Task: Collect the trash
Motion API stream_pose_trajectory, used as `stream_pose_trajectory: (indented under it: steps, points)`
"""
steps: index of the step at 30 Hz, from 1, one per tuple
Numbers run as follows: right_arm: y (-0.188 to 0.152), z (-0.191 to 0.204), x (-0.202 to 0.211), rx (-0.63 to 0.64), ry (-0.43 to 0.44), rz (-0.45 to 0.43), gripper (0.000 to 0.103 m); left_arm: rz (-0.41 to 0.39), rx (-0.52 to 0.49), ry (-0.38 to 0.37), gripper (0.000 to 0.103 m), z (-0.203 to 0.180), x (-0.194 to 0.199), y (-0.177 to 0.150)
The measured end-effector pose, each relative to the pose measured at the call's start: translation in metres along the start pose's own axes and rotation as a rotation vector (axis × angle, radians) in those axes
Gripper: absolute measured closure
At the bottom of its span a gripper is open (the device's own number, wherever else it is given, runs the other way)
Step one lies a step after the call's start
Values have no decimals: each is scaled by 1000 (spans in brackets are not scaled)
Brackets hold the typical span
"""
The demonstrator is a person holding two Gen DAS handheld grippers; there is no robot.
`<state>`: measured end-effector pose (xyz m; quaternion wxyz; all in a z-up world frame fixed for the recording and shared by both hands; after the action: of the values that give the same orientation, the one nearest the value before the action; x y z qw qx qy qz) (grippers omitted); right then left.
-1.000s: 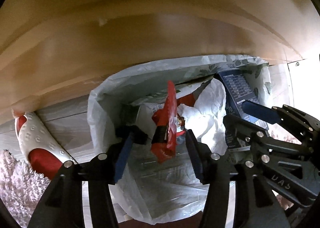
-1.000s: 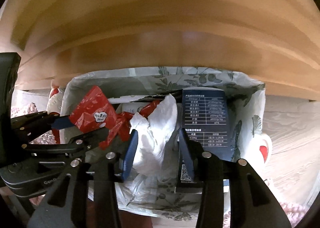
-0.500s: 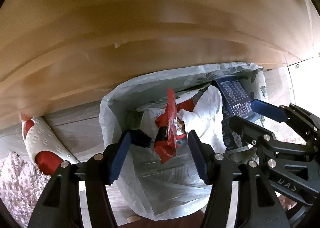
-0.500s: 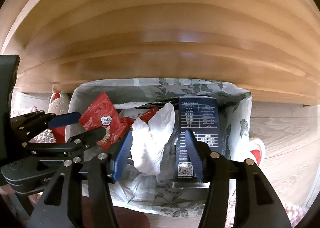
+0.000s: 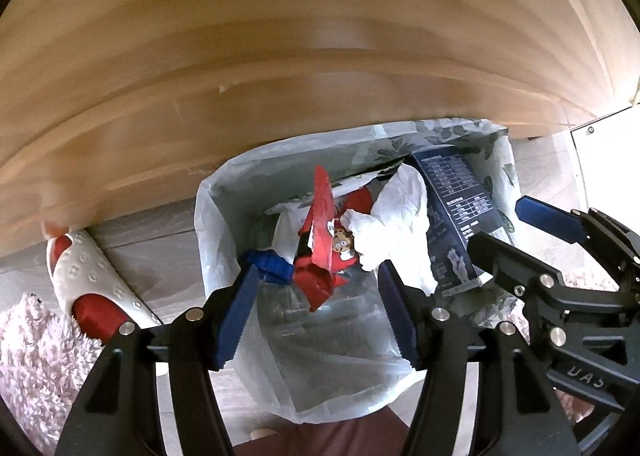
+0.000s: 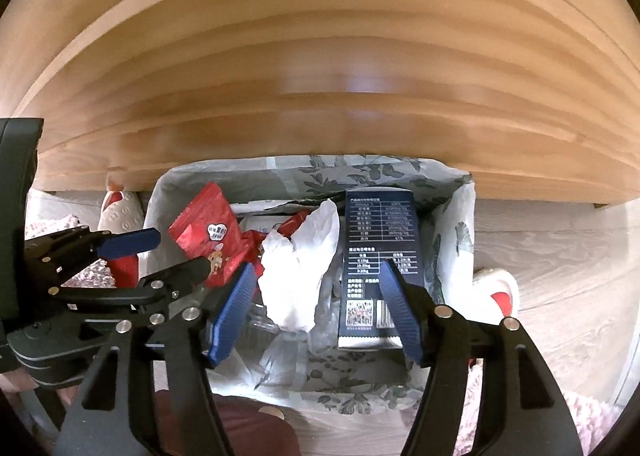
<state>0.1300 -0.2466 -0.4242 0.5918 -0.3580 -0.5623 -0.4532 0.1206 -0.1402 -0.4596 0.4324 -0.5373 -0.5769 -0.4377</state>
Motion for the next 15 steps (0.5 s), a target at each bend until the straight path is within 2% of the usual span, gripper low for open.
stream_pose_trajectory:
  steps: [1,7,11,15]
  points:
    - [-1,0,2,-2,1,-5,37,-4,2,5,37,0,1,-1]
    - [-8,-1,13,-19,4,-34,28,-33,-12,20,33,-2,11,-8]
    - [-13,-3,18,-29,5,-45,18,-45,-6,22,27,-1,14,-12]
    - [-19,-4,23,-32,-2,-53,14,-51,-5,24,23,-1,19,-16]
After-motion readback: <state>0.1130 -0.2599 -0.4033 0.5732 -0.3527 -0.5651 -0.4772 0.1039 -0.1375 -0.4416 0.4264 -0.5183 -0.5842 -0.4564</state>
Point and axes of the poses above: each gripper's, at about its wrist camera, not at the fingertips, and x roughly against the way its jaws point, z to its left, y to its top, the point moved 8 cm from there along -x, roughly the way its jaws point, and after that the axes turned 9 degrees about z, right-handed, at the moved point
